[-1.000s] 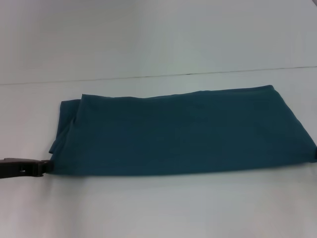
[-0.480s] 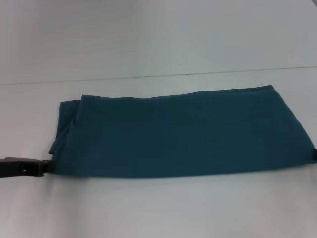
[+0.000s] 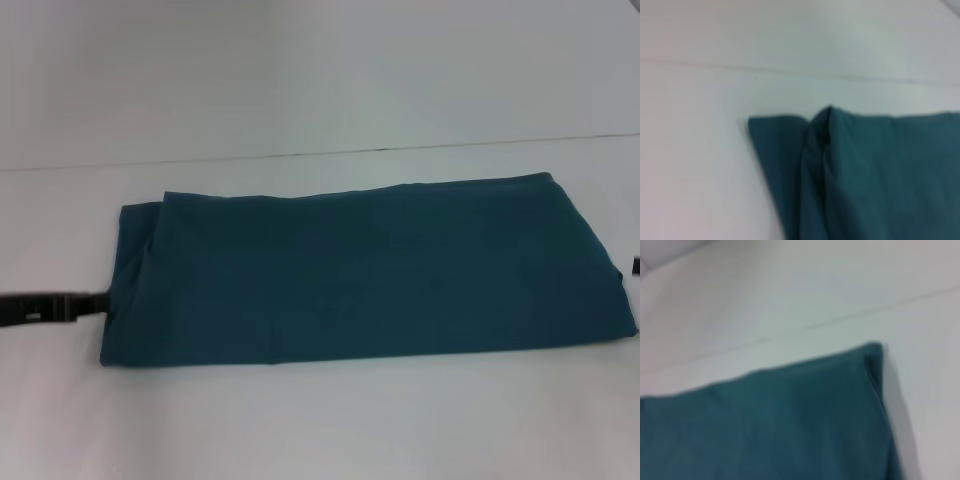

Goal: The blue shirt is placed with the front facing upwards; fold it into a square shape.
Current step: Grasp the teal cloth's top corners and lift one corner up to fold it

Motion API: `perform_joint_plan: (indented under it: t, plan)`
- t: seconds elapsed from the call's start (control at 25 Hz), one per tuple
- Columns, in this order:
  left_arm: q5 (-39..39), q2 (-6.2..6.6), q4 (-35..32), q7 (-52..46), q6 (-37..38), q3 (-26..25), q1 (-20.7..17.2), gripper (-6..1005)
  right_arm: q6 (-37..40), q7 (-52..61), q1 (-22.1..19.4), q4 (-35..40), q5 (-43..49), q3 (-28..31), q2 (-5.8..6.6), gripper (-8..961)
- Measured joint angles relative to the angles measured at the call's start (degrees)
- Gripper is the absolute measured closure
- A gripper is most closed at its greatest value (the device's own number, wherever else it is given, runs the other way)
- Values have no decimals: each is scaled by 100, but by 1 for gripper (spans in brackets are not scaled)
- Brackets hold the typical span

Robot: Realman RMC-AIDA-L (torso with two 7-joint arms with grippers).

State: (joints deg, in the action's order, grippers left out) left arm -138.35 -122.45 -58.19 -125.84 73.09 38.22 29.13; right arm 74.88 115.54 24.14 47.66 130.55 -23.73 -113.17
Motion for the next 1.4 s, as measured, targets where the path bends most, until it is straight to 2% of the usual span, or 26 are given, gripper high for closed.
perform_joint_plan:
  t: [0.24,0.52,0.64,0.76,0.92,1.16,1.4]
  plan:
    - [544,-118,77,31,-437,39,145,749,41,-352,-15,96,-746,1,-43,480]
    - [627,-123,718,56,-852,367,444,358,-67,-562,45,28,-1206,0,-165,169]
    - [619,-122,793,66,-886,471,465,221,-5,-567,19,-99,-1417,0,-128,160]
    - [634,-125,843,89,-930,525,457,107,56,-582,4,-390,-1563,-5,-24,150]
    - [656,-133,1007,180,-1192,536,455,108,86,-633,20,-660,-1571,-14,45,147]
    - [501,-115,1332,326,-1616,563,529,110,190,-638,-43,-674,-1967,15,-38,155]
    - [475,-115,1376,375,-1681,599,514,111,231,-644,-16,-676,-2102,18,-89,159]
